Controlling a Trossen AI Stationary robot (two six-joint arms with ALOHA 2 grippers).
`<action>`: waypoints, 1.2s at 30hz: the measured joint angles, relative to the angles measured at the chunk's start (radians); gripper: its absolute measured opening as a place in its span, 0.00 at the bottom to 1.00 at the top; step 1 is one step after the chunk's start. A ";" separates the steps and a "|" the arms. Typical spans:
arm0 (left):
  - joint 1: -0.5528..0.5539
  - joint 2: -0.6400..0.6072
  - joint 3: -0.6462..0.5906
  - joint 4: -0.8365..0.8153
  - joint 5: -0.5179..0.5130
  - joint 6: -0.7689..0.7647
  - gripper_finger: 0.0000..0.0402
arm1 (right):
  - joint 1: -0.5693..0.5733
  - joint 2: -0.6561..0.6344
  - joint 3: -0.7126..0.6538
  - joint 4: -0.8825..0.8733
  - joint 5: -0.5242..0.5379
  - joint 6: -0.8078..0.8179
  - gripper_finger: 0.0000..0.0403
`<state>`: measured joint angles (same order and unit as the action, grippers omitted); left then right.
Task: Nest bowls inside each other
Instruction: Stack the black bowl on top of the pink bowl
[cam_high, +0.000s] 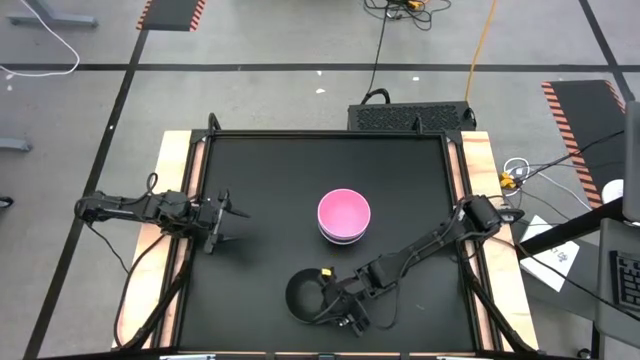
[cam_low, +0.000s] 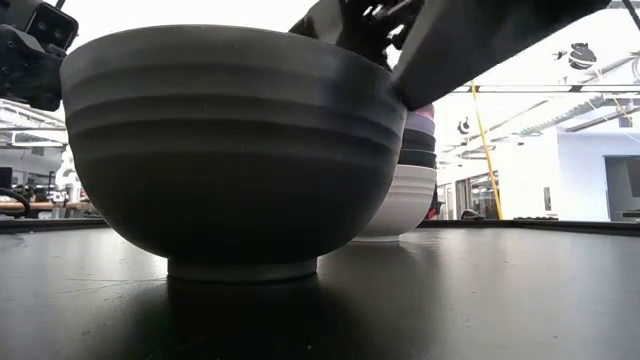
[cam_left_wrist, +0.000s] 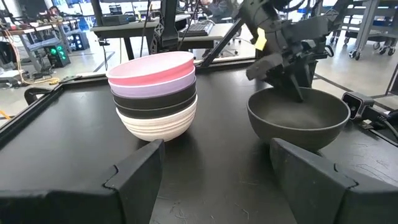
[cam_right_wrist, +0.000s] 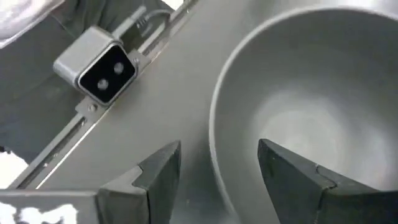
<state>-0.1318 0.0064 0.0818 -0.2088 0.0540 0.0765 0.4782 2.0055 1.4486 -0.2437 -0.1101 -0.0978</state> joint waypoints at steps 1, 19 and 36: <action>0.000 0.000 0.000 0.000 0.000 0.000 0.73 | -0.001 0.009 0.000 0.013 0.000 -0.009 0.51; 0.000 0.000 0.000 0.000 0.001 0.000 0.73 | -0.028 0.034 0.000 0.042 0.012 -0.065 0.06; 0.000 0.000 0.000 0.000 0.001 -0.001 0.73 | -0.001 -0.047 0.000 0.105 0.244 -0.211 0.00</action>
<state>-0.1315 0.0067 0.0818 -0.2085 0.0547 0.0757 0.4774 1.9584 1.4483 -0.1390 0.1336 -0.3085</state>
